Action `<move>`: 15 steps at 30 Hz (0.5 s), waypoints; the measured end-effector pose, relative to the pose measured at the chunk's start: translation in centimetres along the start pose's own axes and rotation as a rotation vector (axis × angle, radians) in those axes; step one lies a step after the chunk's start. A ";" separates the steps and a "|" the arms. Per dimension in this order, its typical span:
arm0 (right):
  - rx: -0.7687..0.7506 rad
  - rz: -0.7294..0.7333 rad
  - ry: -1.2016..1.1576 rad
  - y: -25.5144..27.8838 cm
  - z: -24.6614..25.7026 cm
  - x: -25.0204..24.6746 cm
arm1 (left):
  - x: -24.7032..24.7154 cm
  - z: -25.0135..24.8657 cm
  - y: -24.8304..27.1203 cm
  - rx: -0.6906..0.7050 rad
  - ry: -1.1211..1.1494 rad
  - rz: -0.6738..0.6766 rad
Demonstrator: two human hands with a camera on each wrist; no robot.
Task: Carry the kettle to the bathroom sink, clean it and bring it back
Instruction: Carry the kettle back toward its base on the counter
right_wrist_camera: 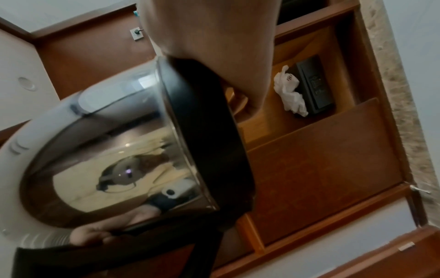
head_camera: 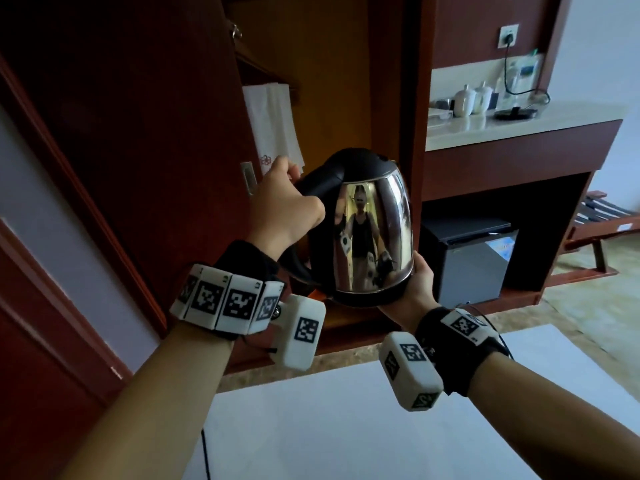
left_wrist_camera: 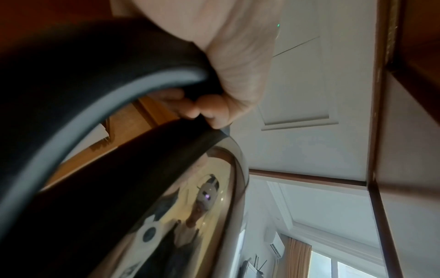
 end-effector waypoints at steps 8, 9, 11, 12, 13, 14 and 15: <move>-0.094 -0.024 0.019 -7.0 7.2 -1.1 | 7.8 -0.4 -8.2 0.035 0.033 0.077; -0.107 -0.036 0.022 -8.1 8.1 -1.4 | 8.9 -0.3 -9.5 0.038 0.034 0.088; -0.130 -0.062 0.029 -10.1 9.8 -1.7 | 10.9 0.1 -12.0 0.033 0.031 0.102; -0.149 -0.076 0.039 -11.4 10.8 -1.8 | 12.0 0.3 -13.4 0.036 0.037 0.112; -0.164 -0.084 0.043 -12.5 11.7 -1.9 | 12.9 0.4 -14.7 0.045 0.044 0.119; -0.181 -0.094 0.042 -13.7 12.5 -2.1 | 13.9 0.5 -15.8 0.057 0.052 0.128; -0.205 -0.106 0.043 -15.1 13.3 -2.2 | 15.0 0.7 -17.3 0.069 0.060 0.143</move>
Point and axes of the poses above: each hand's wrist, its own y-axis away from the middle knuckle, its own x-axis out of the palm, z = x × y, the point moved 5 cm from there along -y, towards the middle knuckle, and after that the axes turned 4 degrees about y, right-handed, at the moved point
